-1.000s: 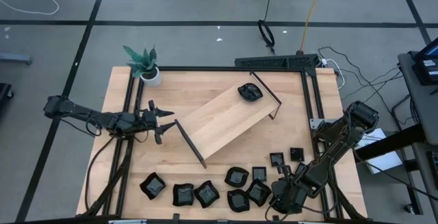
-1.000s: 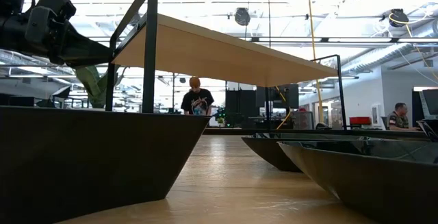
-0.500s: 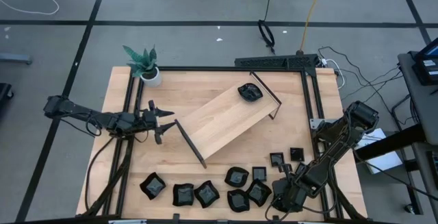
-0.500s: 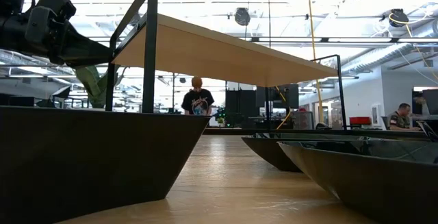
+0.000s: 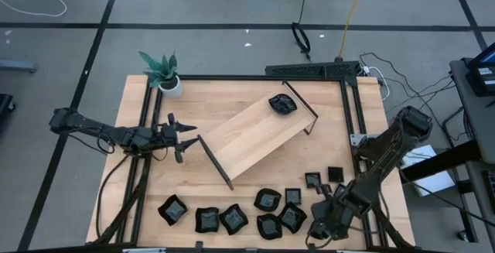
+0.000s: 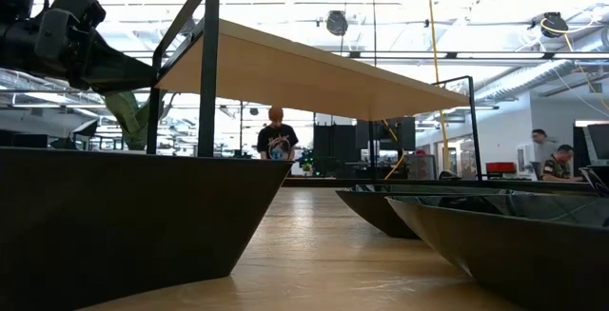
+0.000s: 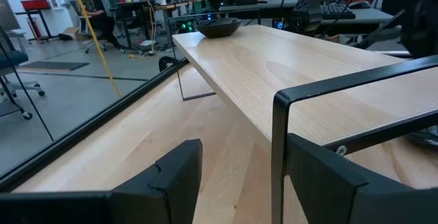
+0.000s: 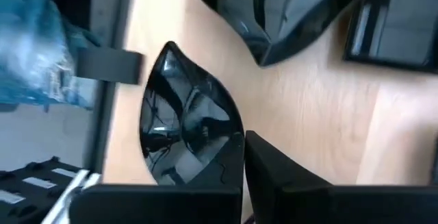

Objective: Pick & Place Mini shaped plates
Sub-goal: Stack the leaf shaped plate on top of the other leaf shaped plates on the shelf

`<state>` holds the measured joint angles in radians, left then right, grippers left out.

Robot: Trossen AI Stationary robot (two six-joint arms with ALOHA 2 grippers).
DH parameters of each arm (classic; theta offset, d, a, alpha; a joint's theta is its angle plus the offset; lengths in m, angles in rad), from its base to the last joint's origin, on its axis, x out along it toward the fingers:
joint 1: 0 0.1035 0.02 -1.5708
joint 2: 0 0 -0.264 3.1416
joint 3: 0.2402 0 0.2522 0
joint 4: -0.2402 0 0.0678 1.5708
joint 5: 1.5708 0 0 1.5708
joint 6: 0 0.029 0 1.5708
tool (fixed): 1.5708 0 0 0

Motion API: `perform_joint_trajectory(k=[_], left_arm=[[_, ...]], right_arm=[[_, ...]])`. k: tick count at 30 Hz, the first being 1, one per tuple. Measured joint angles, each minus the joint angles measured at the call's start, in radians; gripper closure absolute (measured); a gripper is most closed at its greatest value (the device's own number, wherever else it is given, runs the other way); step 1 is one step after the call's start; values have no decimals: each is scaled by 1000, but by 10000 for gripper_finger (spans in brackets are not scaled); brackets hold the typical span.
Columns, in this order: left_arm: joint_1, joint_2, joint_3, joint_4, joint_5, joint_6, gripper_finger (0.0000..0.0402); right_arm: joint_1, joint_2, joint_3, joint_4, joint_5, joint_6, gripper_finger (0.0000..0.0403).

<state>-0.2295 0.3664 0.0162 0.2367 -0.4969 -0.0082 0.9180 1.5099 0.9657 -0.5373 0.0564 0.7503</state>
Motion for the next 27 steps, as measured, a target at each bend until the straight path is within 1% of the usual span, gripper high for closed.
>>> perform_joint_trajectory(k=[6, 10, 12, 17, 23, 27], left_arm=[[0, 0, 0, 0, 0, 0, 192], [0, 0, 0, 0, 0, 0, 192], [0, 0, 0, 0, 0, 0, 192], [0, 0, 0, 0, 0, 0, 192], [0, 0, 0, 0, 0, 0, 192], [0, 0, 0, 0, 0, 0, 192]], right_arm=[[-4, -126, 0, 11, 95, -71, 403], [-45, -206, 0, 79, 184, -186, 403], [-88, -242, 0, 144, 210, -266, 403], [-222, -302, 0, 301, 206, -465, 403], [-375, -343, 0, 361, 216, -608, 403], [-488, -353, 0, 428, 289, -688, 403]])
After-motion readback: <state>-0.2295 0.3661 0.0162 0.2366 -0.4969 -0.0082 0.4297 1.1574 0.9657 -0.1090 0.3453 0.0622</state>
